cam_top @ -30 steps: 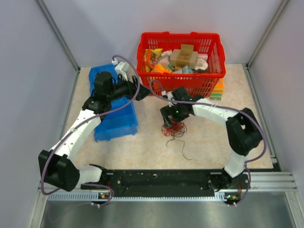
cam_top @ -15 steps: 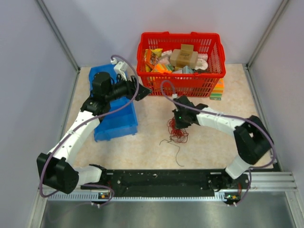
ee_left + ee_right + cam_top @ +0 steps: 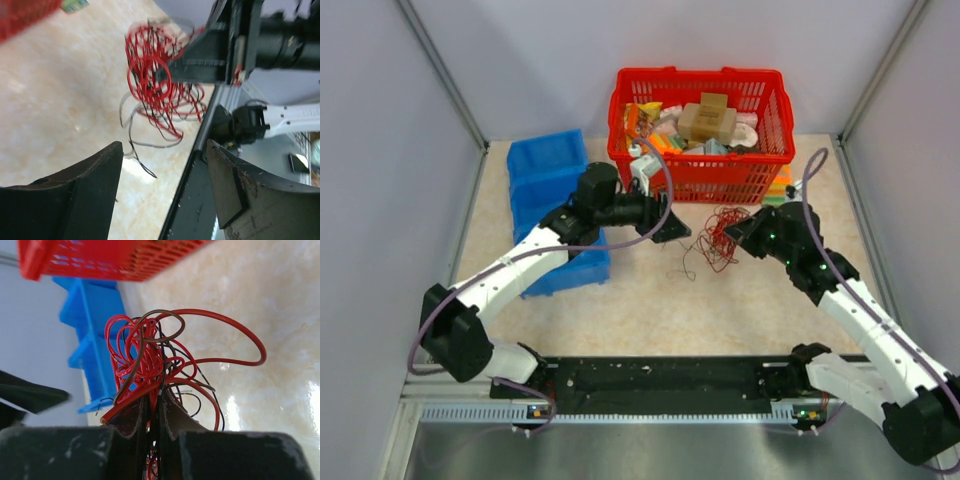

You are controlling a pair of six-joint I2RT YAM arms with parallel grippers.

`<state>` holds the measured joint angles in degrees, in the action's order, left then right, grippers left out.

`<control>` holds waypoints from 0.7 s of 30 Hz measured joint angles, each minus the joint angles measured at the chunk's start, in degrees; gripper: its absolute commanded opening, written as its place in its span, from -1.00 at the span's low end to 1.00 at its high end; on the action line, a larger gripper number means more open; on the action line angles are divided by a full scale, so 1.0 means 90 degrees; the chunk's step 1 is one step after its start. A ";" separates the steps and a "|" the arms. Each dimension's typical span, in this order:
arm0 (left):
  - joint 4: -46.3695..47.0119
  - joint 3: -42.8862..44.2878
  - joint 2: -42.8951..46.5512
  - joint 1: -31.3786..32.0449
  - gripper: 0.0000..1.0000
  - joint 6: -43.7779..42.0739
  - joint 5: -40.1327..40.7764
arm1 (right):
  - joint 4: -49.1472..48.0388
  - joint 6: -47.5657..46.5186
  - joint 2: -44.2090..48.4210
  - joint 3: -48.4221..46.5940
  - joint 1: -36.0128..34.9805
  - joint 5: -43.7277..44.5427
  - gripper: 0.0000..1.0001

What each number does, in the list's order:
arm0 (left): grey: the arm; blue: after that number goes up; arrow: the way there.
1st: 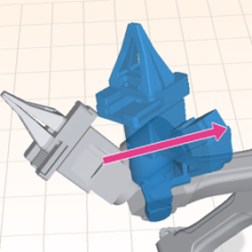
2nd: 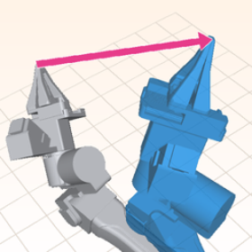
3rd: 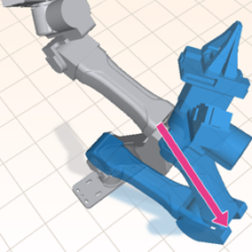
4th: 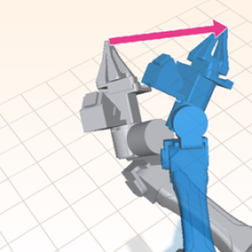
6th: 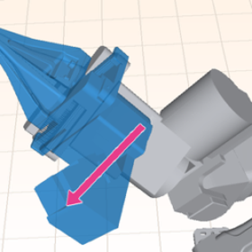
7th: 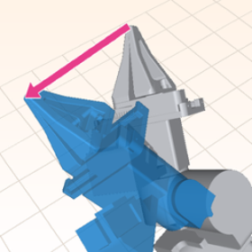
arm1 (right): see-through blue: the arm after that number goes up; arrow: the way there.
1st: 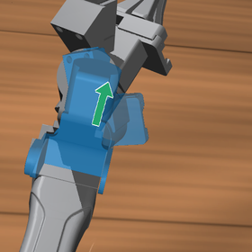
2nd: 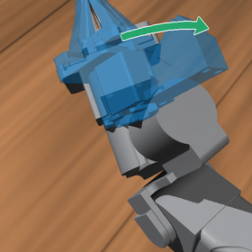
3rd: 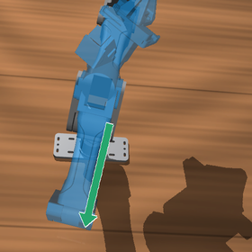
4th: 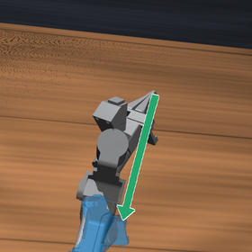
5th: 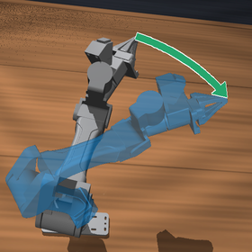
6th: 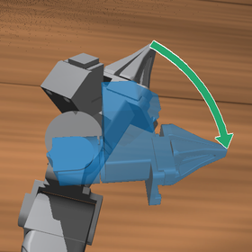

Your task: Untangle the cables

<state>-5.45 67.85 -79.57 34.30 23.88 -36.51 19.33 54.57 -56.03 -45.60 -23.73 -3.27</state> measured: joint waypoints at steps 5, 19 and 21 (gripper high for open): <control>-0.0238 0.0002 -0.0345 0.0886 0.34 -0.0126 0.0189 | -0.0053 0.0427 0.0923 0.0117 0.0226 0.0248 -1.00; -0.0554 -0.0022 -0.0362 0.1707 0.18 -0.0675 0.1479 | 0.0172 0.1093 0.2166 0.0330 0.0321 0.0491 -1.00; -0.0542 -0.0022 -0.0362 0.1707 0.03 -0.0678 0.1586 | 0.0175 0.1161 0.2205 0.0330 0.0321 0.0432 -1.00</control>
<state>-10.33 67.66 -82.83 49.67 17.78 -22.24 20.91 65.01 -36.18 -42.63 -20.84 0.62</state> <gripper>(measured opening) 0.594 0.044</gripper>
